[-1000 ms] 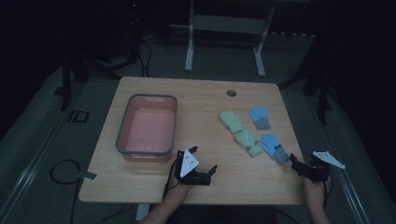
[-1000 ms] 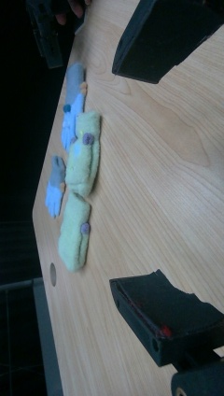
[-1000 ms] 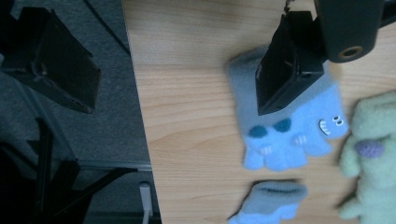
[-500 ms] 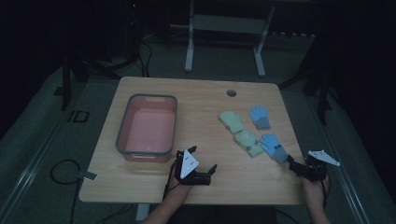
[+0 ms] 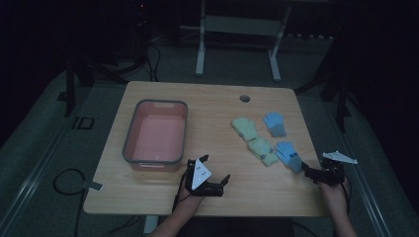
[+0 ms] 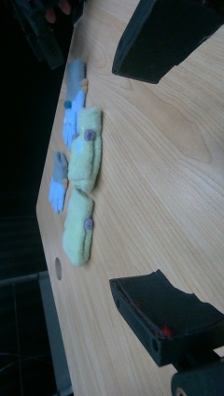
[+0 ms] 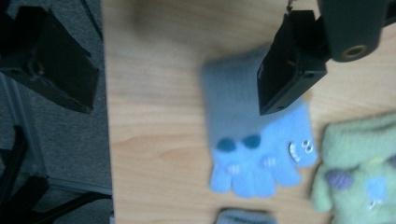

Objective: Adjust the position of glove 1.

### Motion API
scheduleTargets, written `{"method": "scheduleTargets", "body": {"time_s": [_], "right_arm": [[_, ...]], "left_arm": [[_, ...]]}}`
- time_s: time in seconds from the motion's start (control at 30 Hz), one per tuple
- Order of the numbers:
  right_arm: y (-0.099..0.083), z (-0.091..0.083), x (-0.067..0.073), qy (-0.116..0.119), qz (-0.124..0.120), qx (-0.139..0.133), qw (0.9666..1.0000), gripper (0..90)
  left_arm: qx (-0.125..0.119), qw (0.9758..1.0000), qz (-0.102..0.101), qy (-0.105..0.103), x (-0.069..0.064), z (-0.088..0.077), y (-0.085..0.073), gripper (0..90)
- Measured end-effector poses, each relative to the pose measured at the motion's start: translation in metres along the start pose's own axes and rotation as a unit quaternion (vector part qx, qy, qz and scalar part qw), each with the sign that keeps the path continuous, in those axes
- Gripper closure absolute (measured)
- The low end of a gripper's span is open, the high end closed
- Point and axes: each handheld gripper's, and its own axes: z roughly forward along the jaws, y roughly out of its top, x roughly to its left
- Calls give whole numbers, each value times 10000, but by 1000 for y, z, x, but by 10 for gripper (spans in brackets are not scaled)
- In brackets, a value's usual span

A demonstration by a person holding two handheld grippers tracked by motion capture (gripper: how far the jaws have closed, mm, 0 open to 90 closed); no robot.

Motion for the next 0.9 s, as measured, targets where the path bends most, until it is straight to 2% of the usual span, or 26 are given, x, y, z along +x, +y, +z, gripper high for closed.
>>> {"method": "scheduleTargets", "body": {"time_s": [0.1, 0.13, 0.2, 0.27, 0.37, 0.4, 0.47, 0.57, 0.7, 0.8, 0.9], "right_arm": [[10, -2, 1, -142, -63, -93, 9998, 129], [13, -2, 0, -66, -37, -39, 10000, 160], [21, 0, -3, 264, 143, 222, 9993, 163], [27, 1, -2, 447, 141, 281, 9985, 183], [33, 2, 0, 515, 80, 350, 9980, 161], [40, 2, 4, 432, 22, 351, 9984, 133], [46, 1, 7, 301, -39, 258, 9992, 110], [58, -3, 10, 445, -21, 132, 9989, 110], [76, -7, 13, 477, -68, 21, 9988, 110], [88, -7, 16, 486, -158, -3, 9987, 110], [100, -6, 19, 597, -215, 25, 9980, 111]], "left_arm": [[-3, 10000, -19, -11, 1, 0, 0, 18], [-3, 10000, -21, -16, 1, 0, 0, 18], [-3, 10000, -19, -18, 1, 0, 0, 18], [15, 10000, -4, -5, 0, 0, 0, 18], [16, 10000, 13, -10, 0, 0, 0, 18], [15, 10000, 7, -12, 0, 0, 0, 18], [11, 10000, -3, -15, 0, 0, 0, 18], [7, 10000, -11, -12, 1, 0, 0, 18], [6, 10000, -7, -19, 1, 0, 0, 18], [8, 10000, -12, -24, 0, 0, 0, 18], [13, 10000, 5, -29, 0, 0, 0, 18]]}}
